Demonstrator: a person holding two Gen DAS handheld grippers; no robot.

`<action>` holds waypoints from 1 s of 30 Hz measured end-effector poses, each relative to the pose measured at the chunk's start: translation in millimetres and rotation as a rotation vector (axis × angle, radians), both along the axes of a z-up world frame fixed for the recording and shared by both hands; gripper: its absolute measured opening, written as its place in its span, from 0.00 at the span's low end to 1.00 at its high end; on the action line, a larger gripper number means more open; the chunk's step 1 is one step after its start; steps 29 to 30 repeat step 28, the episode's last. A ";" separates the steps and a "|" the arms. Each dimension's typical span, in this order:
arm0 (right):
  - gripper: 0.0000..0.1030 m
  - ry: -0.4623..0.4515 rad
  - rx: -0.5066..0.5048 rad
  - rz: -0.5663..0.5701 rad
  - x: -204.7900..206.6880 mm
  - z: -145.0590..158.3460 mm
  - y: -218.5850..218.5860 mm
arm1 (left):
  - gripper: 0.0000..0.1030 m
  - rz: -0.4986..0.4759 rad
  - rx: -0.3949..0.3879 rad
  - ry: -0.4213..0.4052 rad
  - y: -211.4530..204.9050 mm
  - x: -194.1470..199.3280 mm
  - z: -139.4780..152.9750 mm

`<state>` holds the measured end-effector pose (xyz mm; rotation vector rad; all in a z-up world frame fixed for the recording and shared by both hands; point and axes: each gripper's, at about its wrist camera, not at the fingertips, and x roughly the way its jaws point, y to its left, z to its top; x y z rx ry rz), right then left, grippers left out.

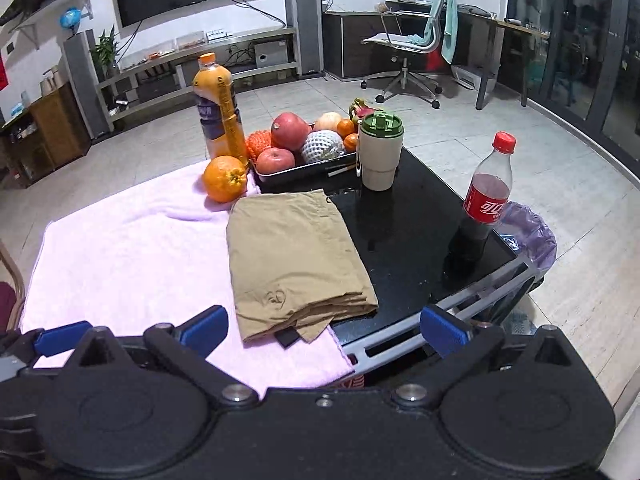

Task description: Fold clothes

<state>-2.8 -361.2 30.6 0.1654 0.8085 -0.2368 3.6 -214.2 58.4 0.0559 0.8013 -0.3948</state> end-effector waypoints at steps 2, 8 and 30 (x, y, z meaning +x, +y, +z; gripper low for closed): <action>1.00 0.006 -0.014 -0.002 -3.5 0.1 2.7 | 0.94 -0.011 0.012 -0.007 -0.9 -3.3 -0.4; 1.00 0.026 -0.019 -0.011 -8.3 -4.6 3.0 | 0.94 -0.029 0.020 0.012 -3.3 -6.2 -6.2; 1.00 0.083 -0.011 -0.019 -7.4 -21.3 -3.2 | 0.95 -0.034 0.045 0.074 -11.8 -5.4 -22.0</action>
